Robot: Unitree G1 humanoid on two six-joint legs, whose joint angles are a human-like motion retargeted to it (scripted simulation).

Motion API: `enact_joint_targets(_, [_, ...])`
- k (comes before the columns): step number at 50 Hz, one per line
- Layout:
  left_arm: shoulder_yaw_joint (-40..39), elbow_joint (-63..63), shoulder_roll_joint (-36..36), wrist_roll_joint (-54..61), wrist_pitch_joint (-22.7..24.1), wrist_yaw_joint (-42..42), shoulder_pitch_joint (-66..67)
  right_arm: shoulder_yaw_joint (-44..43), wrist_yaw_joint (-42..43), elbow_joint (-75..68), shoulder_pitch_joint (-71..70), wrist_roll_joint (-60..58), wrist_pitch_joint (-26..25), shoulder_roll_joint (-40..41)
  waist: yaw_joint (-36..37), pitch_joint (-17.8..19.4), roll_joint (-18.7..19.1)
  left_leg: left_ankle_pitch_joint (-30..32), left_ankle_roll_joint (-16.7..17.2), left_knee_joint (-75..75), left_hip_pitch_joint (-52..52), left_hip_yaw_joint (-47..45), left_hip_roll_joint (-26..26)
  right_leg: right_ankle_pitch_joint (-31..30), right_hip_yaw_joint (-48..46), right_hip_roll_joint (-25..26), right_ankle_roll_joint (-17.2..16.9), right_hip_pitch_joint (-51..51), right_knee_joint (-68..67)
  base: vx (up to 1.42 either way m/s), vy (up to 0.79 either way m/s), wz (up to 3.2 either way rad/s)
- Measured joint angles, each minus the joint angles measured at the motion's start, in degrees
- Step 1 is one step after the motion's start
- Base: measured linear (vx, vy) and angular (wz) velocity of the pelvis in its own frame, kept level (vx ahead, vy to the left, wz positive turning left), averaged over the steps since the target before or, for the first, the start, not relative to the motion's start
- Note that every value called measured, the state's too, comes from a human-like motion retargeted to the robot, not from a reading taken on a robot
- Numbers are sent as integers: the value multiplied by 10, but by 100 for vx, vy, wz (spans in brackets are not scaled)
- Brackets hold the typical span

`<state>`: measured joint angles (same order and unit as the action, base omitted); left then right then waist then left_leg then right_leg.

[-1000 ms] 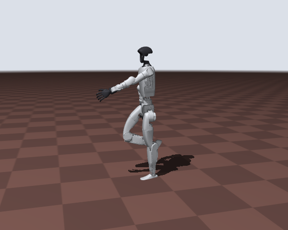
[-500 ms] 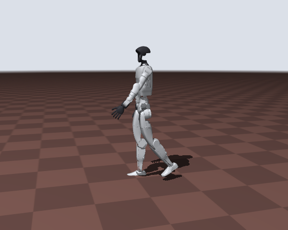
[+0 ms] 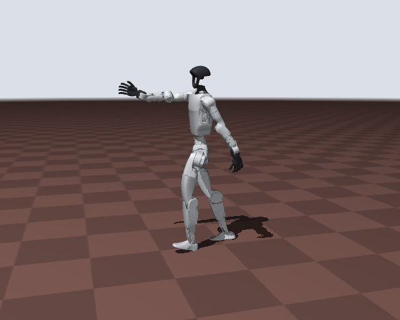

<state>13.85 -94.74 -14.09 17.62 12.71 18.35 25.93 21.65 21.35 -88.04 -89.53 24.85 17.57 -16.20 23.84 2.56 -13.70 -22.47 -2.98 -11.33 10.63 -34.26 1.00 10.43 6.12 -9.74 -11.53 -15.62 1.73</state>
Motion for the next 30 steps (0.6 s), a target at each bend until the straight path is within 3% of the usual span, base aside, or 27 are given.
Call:
enact_joint_targets(2, [3, -13, 14, 43, 31, -59, -106, -24, 12, 25, 94, -34, 5, 42, -19, 7, 39, 109, 36, 143, -100, 0, -3, 10, 11, 33, 19, -38, -25, 65, 28, -43])
enact_joint_targets(5, [0, -9, 26, 30, 45, -113, -278, -79, -14, 46, 296, -76, -3, 93, -94, 3, 78, 146, 78, 163, -157, 40, 4, -23, -27, 66, 59, -43, -132, 56, 30, 118])
enact_joint_targets(7, [-26, 14, 19, -48, 26, -117, -411, -85, -86, 33, 454, -118, -22, 102, -140, -15, 105, 143, 80, 163, -165, 76, 18, -32, -77, 87, 84, 60, -356, 43, 26, 165])
enact_joint_targets(9, [-63, 43, 4, -113, -12, -108, -563, -75, -167, -1, 592, -200, -67, 96, -171, -39, 112, 138, 77, 163, -142, 102, 19, -8, -112, 73, 103, 217, -614, 36, 18, 126])
enact_joint_targets(11, [-93, 69, -19, -156, -50, -108, -715, -61, -234, -36, 716, -299, -113, 86, -203, -33, 119, 127, 82, 163, -146, 125, 15, 37, -135, 47, 126, 324, -812, 42, 14, 107])
enact_joint_targets(14, [-83, 102, -70, -180, -91, -126, -911, -43, -297, -65, 887, -391, -149, 58, -261, -8, 130, 110, 85, 163, -172, 153, 8, 80, -144, 14, 146, 440, -1021, 47, 12, 85])
enact_joint_targets(17, [-20, 131, -130, -153, -101, -148, -1057, -33, -341, -73, 1040, -380, -151, 16, -311, 0, 143, 97, 81, 163, -191, 170, 6, 91, -132, 16, 146, 548, -1133, 48, 9, 35])
enact_joint_targets(20, [42, 139, -179, -140, -95, -145, -1162, -42, -379, -86, 1169, -312, -145, -27, -348, -1, 154, 88, 74, 163, -209, 179, 7, 109, -131, 21, 153, 620, -1158, 48, 4, 17])
enact_joint_targets(24, [86, 108, -199, -151, -90, -126, -1254, -116, -411, -94, 1279, -214, -155, -42, -363, -3, 150, 82, 70, 163, -231, 189, 5, 117, -142, 16, 162, 646, -1070, 47, -2, 19])
enact_joint_targets(27, [89, 100, -181, -143, -75, -120, -1256, -150, -417, -94, 1301, -152, -156, -20, -356, -8, 140, 78, 76, 163, -244, 199, 1, 119, -159, 15, 156, 616, -916, 45, -7, 21])
enact_joint_targets(30, [55, 122, -143, -126, -48, -117, -1181, -150, -402, -94, 1263, -107, -149, 17, -345, -14, 131, 74, 84, 163, -257, 215, -1, 121, -199, 11, 138, 522, -663, 46, -9, 45])
